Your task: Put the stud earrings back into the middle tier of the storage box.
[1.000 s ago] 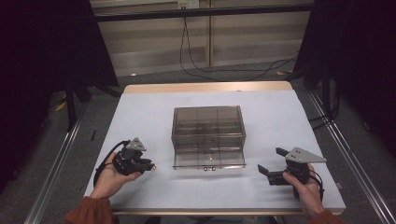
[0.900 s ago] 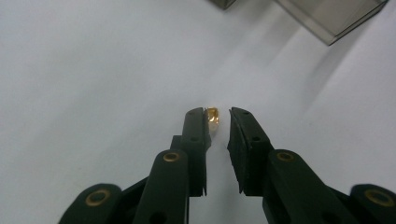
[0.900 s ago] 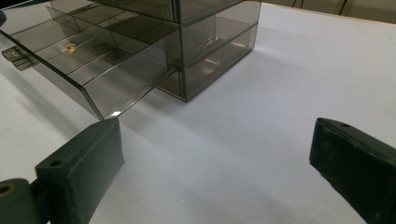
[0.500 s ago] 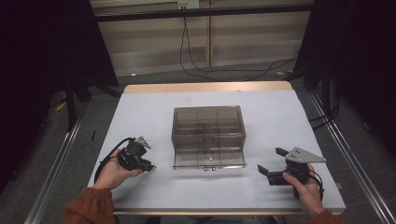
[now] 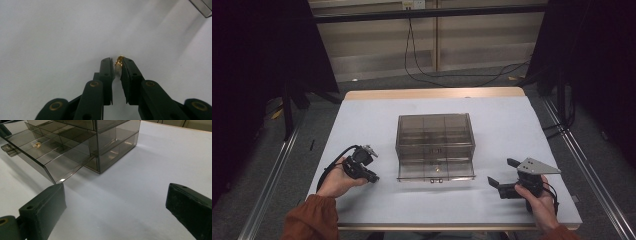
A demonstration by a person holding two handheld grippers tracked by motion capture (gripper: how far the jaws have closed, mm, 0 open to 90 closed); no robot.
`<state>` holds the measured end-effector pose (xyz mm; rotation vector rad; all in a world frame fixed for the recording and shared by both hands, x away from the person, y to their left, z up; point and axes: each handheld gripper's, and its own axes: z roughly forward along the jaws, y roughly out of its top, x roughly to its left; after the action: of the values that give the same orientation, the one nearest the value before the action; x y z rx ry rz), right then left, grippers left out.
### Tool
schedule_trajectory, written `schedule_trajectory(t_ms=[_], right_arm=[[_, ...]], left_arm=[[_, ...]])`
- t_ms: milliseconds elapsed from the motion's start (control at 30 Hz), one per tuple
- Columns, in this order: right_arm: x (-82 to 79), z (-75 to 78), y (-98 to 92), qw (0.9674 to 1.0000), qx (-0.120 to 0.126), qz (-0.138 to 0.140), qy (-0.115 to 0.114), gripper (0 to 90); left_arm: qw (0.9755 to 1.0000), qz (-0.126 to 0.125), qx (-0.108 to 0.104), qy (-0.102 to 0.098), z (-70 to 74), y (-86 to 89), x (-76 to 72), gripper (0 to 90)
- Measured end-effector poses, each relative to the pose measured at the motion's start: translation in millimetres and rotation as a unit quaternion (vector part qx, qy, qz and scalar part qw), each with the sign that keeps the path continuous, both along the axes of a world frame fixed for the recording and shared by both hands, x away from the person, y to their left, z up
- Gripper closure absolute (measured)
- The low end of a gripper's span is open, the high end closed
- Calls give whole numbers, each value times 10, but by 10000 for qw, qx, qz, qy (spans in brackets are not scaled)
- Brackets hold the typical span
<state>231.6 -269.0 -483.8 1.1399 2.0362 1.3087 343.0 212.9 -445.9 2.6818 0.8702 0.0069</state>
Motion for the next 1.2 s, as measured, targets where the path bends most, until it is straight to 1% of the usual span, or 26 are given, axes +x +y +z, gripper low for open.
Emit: schedule_trajectory(t_ms=[33, 67, 100, 167, 300, 400, 500, 533, 600, 633, 700, 733, 767, 800, 833, 867, 900, 933, 967, 1000, 1033, 1067, 1100, 1133, 1167, 1200], right_arm=[[0, 0, 0, 10000, 0, 0, -3, 21], [0, 0, 0, 10000, 0, 0, -3, 21], [0, 0, -1, 10000, 1, -2, -4, 20], [3, -1, -2, 10000, 0, 7, -7, 21], [4, -1, -2, 10000, 2, 7, -10, 21], [6, -2, -2, 10000, 1, 15, -11, 21], [6, -2, -3, 10000, 1, 15, -17, 21], [6, -2, -2, 10000, -3, 4, -14, 21], [6, -2, -3, 10000, 1, 1, -15, 21], [5, -1, -4, 10000, 3, -3, -12, 21], [4, -1, -3, 10000, 4, -6, -11, 21], [4, -1, -3, 10000, -1, -5, -12, 21], [4, -1, -3, 10000, -1, -7, -11, 21], [4, -1, -4, 10000, 0, -8, -11, 21], [3, -1, -3, 10000, 0, -10, -13, 21], [4, -1, -4, 10000, 0, 0, -15, 21], [1, 0, -3, 10000, -2, -6, -2, 21], [0, 0, -2, 10000, 5, -7, -2, 20], [0, 0, -2, 10000, 5, -7, -2, 20], [3, -1, -4, 10000, -2, -11, -18, 21], [3, -1, -4, 10000, -2, -11, -18, 21], [4, -1, -4, 10000, 2, -7, -10, 21], [4, -1, -4, 10000, 4, -7, -11, 20], [2, 0, -4, 10000, 7, -18, 1, 21], [2, 0, -4, 10000, 9, -19, -1, 21], [2, 0, -4, 10000, 9, -19, 1, 21]], left_arm=[[10000, -31, 4, -57, -1, -3, 4, 820], [10000, -31, 4, -57, -1, -3, 4, 821], [10000, -38, -59, -57, 4, -10, -2, 821], [9999, -104, 0, -38, 4, -20, 0, 828], [9999, -127, 8, -10, -6, -20, 9, 833], [9998, -217, 23, -10, -17, -42, -3, 833], [9998, -208, 31, -39, -16, -43, -5, 856], [9997, -253, 29, -19, -15, -42, -5, 858], [9998, -185, -11, -61, -11, -38, -11, 858], [9998, -191, -61, -50, -4, -30, -13, 858], [9995, -81, -298, -114, 16, -14, -35, 858], [9987, -131, -447, -221, 49, -6, -74, 858], [9981, -62, -551, -261, 76, 4, -98, 858], [9981, -62, -551, -261, 76, 4, -98, 858], [9970, -29, -701, -334, 91, 15, -113, 858], [9951, -26, -905, -390, 118, 44, -137, 858], [9951, -26, -905, -390, 118, 44, -137, 858], [9938, 20, -1031, -406, 134, 63, -171, 858], [9938, 20, -1031, -406, 134, 63, -171, 859], [9924, 23, -1124, -492, 142, 80, -201, 859], [9924, 23, -1124, -492, 142, 80, -201, 859], [9901, 101, -1288, -550, 151, 92, -243, 858], [9901, 101, -1288, -550, 151, 92, -243, 858], [9869, 118, -1487, -615, 165, 121, -272, 858], [9869, 118, -1487, -615, 165, 121, -272, 859], [9858, 161, -1544, -642, 167, 125, -290, 858]])
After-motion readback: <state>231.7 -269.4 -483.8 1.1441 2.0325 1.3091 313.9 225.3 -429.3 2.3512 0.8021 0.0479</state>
